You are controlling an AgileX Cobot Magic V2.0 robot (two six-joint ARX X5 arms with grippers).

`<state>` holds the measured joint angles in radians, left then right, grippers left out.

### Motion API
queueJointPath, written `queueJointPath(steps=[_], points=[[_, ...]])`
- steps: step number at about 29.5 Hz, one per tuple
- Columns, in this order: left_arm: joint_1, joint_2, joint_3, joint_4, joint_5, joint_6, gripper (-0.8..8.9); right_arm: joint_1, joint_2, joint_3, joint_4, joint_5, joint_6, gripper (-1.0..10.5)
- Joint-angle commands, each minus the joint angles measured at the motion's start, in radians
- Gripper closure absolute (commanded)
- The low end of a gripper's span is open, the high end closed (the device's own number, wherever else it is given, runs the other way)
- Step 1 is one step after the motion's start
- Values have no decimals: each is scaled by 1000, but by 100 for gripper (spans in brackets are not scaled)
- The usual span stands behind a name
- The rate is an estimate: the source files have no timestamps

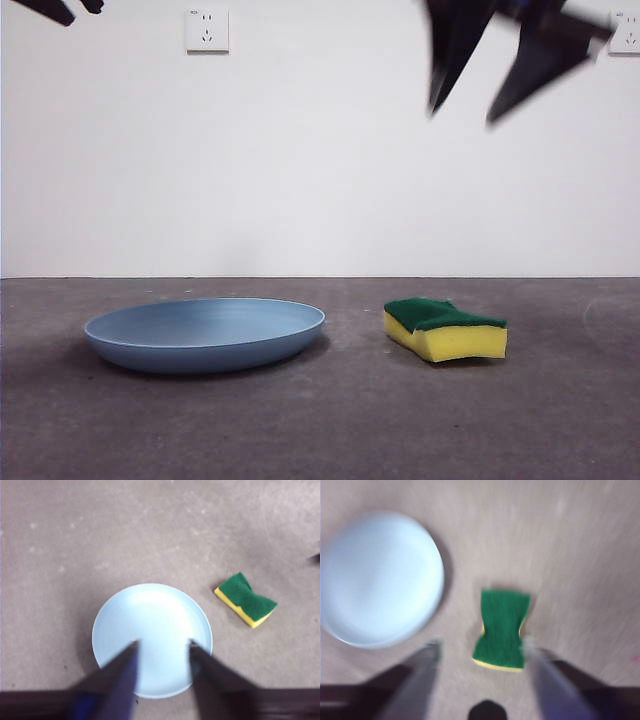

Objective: Pick up the plate,pick up the cloth,clean the plate with the cloth

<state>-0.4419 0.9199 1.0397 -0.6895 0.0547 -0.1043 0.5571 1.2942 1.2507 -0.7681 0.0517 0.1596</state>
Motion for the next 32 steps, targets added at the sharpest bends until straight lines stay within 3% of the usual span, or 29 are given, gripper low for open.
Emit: queueJointPath(steps=[1, 7, 10, 15, 18, 32], points=[[-4, -1, -3, 35, -6, 51, 821, 3, -107, -4, 0, 0, -23, 954], [-6, -130, -33, 72, -152, 52, 821, 24, -391, -59, 24, 53, -64, 955], [-8, -290, -176, 180, -159, 51, 821, 57, -540, -236, 142, 138, -72, 955], [-8, -465, -391, 320, -153, 44, 821, 74, -687, -486, 333, 144, -75, 955], [-9, -516, -443, 351, -151, 17, 821, 73, -710, -554, 359, 143, -67, 947], [-9, -484, -442, 320, -156, 11, 817, 71, -706, -554, 283, 138, -64, 946]])
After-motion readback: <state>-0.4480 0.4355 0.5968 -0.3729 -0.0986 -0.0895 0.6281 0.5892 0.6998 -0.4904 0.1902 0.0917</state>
